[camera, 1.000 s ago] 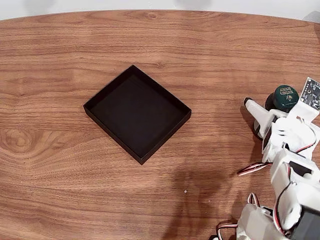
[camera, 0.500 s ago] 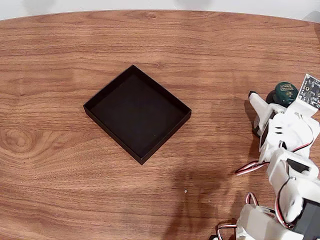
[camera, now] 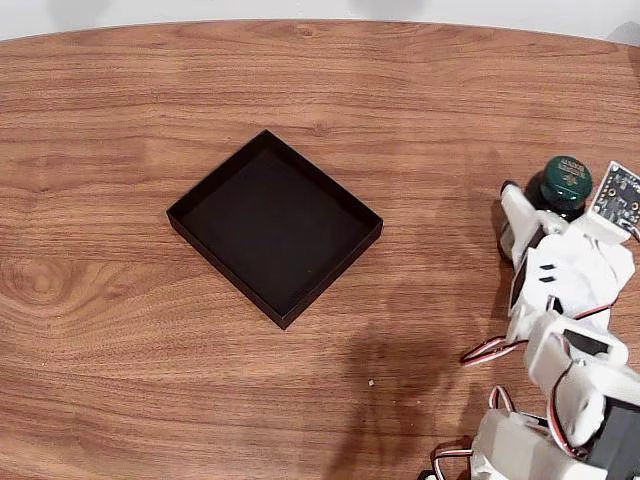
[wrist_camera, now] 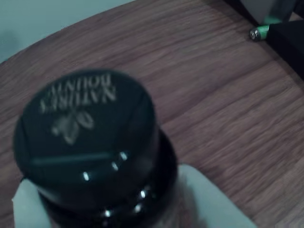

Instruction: Pick up the pill bottle and place it in the black box.

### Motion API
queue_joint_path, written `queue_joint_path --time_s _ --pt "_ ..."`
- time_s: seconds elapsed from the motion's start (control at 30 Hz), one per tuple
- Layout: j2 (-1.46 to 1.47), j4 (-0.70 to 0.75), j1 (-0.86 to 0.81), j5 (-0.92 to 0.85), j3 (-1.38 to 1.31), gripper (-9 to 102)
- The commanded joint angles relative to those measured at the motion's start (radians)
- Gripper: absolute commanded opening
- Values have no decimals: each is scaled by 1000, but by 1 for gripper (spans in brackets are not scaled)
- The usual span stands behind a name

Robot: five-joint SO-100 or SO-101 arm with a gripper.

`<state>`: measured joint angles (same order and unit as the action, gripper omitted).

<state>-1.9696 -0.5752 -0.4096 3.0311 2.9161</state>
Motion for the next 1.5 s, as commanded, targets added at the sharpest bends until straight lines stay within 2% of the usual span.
queue_joint_path --time_s 0.0,0.43,0.63,0.93,1.17,1.47 --pt "-49 -51 8 -15 6 29" --pt "-91 -60 14 -18 43 24" --pt "-86 -57 9 -17 35 37" --pt "-77 -49 8 -8 26 47" --pt "-48 -49 18 -12 0 49" --pt "101 -140 43 -25 -75 48"
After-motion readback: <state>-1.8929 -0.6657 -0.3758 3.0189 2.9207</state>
